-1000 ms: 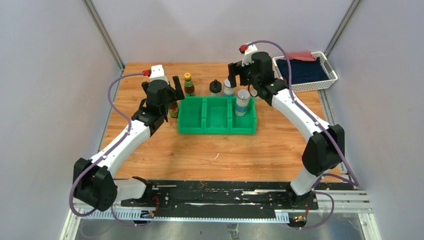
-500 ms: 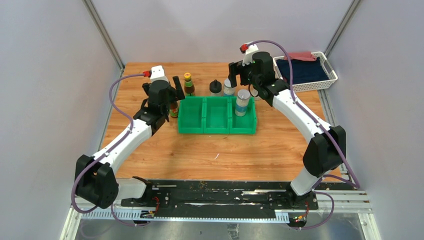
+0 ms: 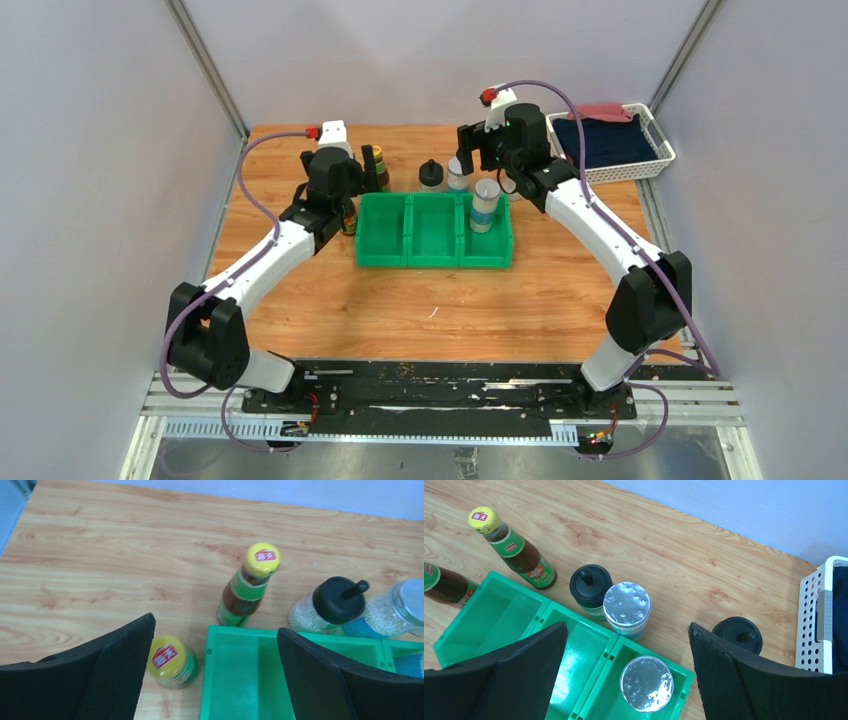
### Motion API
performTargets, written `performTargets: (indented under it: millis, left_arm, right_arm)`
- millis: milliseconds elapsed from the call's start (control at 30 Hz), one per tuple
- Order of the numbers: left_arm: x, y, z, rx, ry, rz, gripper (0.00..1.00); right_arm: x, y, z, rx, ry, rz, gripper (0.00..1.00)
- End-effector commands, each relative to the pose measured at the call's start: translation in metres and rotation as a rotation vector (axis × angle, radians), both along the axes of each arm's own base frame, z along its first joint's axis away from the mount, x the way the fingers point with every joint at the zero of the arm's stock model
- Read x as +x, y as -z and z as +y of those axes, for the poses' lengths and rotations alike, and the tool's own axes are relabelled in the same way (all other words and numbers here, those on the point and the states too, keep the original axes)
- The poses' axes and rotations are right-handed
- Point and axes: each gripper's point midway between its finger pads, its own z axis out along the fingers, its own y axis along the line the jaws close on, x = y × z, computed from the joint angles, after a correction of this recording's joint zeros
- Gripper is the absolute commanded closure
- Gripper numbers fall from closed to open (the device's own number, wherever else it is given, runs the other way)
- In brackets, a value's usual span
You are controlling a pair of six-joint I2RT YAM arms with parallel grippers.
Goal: Organize the condiment bottles
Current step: Pick up the bottle from the center of the board.
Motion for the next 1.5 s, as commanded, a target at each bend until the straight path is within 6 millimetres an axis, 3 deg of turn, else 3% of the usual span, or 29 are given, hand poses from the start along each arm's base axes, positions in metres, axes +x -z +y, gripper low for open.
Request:
performTargets:
  millis: [0, 533, 1467]
  left_arm:
    - [0.018, -0.020, -0.024, 0.015, 0.118, -0.042, 0.00]
    - [0.049, -0.008, -0.057, 0.034, 0.235, -0.041, 0.00]
    - [0.087, 0.008, -0.069, 0.078, 0.232, -0.029, 0.02]
  right_arm:
    - [-0.001, -0.004, 0.002, -0.002, -0.008, -0.018, 0.06]
    - [0.003, 0.003, 0.000, -0.010, 0.002, -0.007, 0.05]
    - [0.019, 0.022, -0.004, -0.020, 0.017, 0.022, 0.05]
